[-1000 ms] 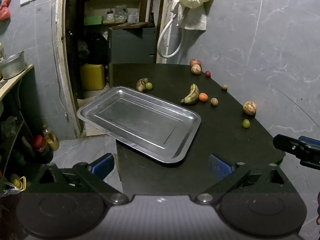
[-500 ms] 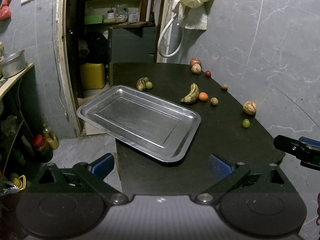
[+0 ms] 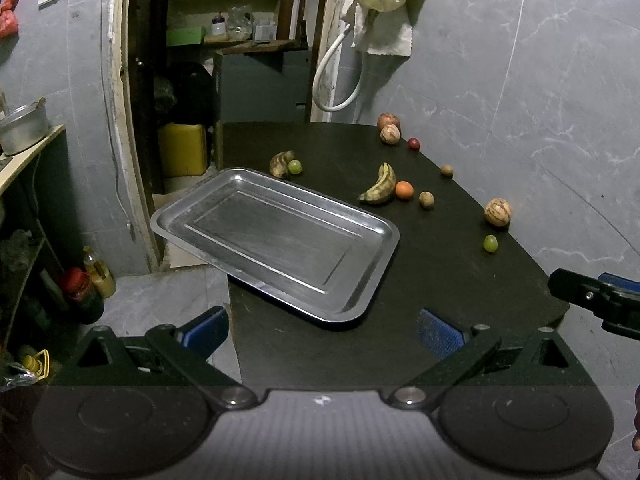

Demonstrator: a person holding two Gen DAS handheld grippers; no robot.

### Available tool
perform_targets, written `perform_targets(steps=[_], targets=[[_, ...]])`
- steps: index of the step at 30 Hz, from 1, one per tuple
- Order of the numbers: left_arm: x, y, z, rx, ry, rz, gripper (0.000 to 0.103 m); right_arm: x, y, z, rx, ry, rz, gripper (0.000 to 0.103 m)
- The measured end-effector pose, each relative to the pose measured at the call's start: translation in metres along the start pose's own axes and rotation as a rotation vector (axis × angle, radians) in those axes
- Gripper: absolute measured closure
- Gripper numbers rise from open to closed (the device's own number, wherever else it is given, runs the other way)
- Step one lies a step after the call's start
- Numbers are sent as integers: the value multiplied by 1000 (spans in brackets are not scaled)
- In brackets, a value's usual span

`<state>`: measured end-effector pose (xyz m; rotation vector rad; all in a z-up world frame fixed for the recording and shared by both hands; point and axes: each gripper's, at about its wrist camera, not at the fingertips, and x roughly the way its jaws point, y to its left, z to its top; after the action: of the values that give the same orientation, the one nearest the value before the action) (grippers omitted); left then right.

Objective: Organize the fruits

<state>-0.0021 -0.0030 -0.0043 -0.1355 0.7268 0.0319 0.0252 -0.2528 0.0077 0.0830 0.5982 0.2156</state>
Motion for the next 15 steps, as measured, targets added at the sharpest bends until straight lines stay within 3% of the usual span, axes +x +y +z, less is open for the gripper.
perform_targets(steps=[15], targets=[[3,10,3,-15,20,-26,1,2,5,0,-9,2,-1,1]])
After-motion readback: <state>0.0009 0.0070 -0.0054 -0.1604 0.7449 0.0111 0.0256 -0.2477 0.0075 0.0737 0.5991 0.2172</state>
